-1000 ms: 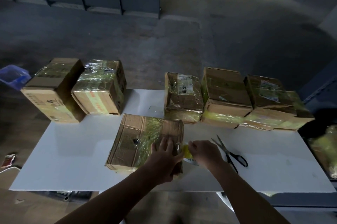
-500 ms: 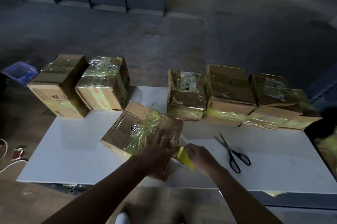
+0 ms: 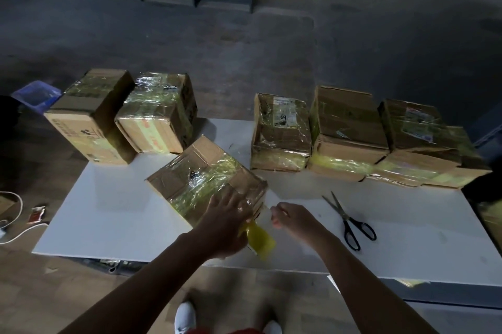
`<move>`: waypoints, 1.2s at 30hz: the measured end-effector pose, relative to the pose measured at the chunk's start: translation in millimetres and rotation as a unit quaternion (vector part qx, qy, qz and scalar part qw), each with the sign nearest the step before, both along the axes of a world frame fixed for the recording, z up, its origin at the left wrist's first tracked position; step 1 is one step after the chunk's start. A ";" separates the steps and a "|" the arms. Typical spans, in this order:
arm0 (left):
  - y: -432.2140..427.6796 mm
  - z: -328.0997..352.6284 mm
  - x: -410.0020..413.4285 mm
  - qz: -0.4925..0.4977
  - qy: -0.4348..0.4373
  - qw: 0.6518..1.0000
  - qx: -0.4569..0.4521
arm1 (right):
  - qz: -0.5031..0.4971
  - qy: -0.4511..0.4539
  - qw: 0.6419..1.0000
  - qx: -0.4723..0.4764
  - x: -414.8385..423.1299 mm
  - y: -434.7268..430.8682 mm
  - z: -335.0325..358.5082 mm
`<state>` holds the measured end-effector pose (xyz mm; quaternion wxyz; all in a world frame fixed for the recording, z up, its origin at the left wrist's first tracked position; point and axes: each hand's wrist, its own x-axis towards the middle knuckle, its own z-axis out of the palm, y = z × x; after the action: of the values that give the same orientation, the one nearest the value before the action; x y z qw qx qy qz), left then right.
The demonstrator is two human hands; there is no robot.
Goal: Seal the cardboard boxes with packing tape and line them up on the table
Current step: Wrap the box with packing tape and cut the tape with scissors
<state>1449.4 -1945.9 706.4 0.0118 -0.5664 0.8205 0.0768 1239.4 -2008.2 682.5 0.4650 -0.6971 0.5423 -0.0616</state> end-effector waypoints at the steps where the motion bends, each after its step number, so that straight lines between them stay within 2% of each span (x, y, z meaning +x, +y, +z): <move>1: -1.9 1.3 -7.8 0.009 0.009 1.000 -0.010 | -0.011 0.008 1.000 -0.009 -3.0 -1.5 -1.4; 6: -7.9 0.2 -54.5 0.018 0.092 0.995 -0.046 | -0.080 0.038 0.995 -0.051 -32.6 -8.6 -10.2; 10: -19.2 3.2 -87.5 0.001 0.069 0.995 -0.068 | -0.128 0.068 0.987 -0.067 -66.5 -7.8 -21.1; 16: -29.7 -0.9 -146.5 -0.029 0.138 0.990 -0.001 | -0.174 0.227 0.948 -0.142 -127.9 0.3 -29.6; 21: -22.3 -16.0 -175.3 -0.029 0.178 0.983 0.039 | -0.170 0.291 0.938 -0.077 -163.5 5.6 -49.5; 25: -17.8 -20.2 -181.6 -0.021 0.172 0.983 0.062 | -0.136 0.341 0.926 -0.091 -159.8 8.6 -64.7; 31: -14.0 -19.9 -171.0 0.009 0.176 0.982 0.065 | -0.163 0.317 0.932 -0.067 -155.9 4.9 -75.9; 36: -8.1 -18.0 -156.7 0.051 0.196 0.979 0.032 | -0.183 0.330 0.923 -0.069 -143.8 -2.4 -76.7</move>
<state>1292.7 -1954.0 688.5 -0.1353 -0.5810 0.7736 0.2134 1095.6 -2010.6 605.8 0.1908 -0.5972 0.7775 0.0503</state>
